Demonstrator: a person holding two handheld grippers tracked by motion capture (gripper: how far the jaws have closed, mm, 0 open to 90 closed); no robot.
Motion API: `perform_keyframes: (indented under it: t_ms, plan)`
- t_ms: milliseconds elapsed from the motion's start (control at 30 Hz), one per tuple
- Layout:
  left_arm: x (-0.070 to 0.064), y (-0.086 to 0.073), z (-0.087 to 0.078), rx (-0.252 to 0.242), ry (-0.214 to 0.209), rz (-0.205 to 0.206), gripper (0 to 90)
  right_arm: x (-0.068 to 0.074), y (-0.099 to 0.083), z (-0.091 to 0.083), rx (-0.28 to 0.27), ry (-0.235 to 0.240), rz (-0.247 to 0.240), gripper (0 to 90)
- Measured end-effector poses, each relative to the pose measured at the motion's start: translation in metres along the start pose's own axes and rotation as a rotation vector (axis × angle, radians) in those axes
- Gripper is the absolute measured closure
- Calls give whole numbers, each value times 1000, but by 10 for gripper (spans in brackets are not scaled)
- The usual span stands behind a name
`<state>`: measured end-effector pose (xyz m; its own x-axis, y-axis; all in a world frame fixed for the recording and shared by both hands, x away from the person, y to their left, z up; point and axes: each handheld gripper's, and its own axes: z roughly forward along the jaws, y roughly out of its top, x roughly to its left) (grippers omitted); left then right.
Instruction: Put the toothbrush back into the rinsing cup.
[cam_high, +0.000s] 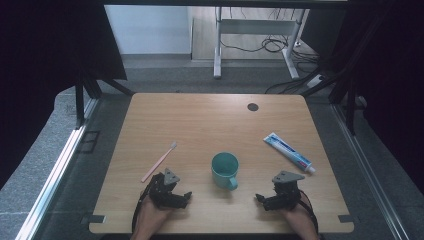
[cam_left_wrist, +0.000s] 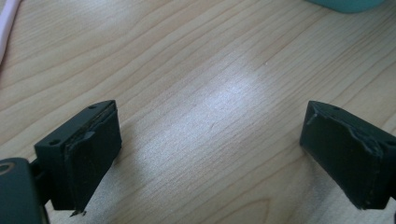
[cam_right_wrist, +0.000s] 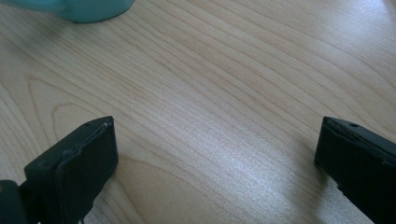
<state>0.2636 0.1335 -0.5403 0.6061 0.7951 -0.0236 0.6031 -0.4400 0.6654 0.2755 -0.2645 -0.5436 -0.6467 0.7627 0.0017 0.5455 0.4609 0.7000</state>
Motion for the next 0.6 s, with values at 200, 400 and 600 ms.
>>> perform_keyframes:
  t_ms: [200,400,600]
  plan:
    - [4,1,-7,-18,-13,-10,60,0,0,0,0,0,0,0]
    - [7,0,-10,-20,-28,-8,62,0,0,0,0,0,0,0]
    - [12,-1,-15,-31,-32,-14,62,0,0,0,0,0,0,0]
